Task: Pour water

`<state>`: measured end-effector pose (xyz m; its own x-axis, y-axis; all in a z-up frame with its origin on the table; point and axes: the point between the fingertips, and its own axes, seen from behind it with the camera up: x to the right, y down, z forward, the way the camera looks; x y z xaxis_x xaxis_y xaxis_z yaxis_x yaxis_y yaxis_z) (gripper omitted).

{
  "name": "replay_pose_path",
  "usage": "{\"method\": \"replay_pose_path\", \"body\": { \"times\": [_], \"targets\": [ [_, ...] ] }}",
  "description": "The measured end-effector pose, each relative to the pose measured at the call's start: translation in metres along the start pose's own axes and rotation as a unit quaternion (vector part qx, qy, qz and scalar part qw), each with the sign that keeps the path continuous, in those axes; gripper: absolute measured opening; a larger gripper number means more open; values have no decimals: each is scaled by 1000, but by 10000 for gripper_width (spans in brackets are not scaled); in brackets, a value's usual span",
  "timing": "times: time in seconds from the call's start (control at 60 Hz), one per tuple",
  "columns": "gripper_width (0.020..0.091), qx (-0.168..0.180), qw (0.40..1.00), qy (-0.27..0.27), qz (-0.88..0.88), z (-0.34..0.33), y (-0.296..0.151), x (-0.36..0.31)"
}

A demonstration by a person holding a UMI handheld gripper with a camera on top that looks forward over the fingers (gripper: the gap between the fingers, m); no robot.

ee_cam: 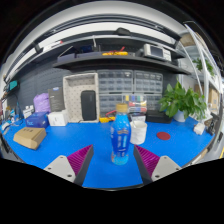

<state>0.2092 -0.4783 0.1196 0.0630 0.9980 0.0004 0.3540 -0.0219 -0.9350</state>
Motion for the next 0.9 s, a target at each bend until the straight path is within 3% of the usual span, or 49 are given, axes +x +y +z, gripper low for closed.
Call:
{"method": "replay_pose_path", "body": {
  "times": [0.183,0.45,0.517,0.55,0.567,0.6,0.7,0.8,0.9],
  "targets": [
    [836,-8,1000,-9,8,43,14,30],
    [818,1,999,-40,-26,107,3,22],
    [726,8,998,-51,-31,116,1,17],
    [638,10,998,-59,-34,120,1,14],
    [633,12,998,-59,-36,122,0,14],
    [517,19,997,-59,-43,124,-2,14],
    [471,23,995,-79,-62,126,-2,8],
    [380,36,994,-77,-66,129,-3,8],
    [372,44,994,-78,-68,131,-6,7]
  ]
}}
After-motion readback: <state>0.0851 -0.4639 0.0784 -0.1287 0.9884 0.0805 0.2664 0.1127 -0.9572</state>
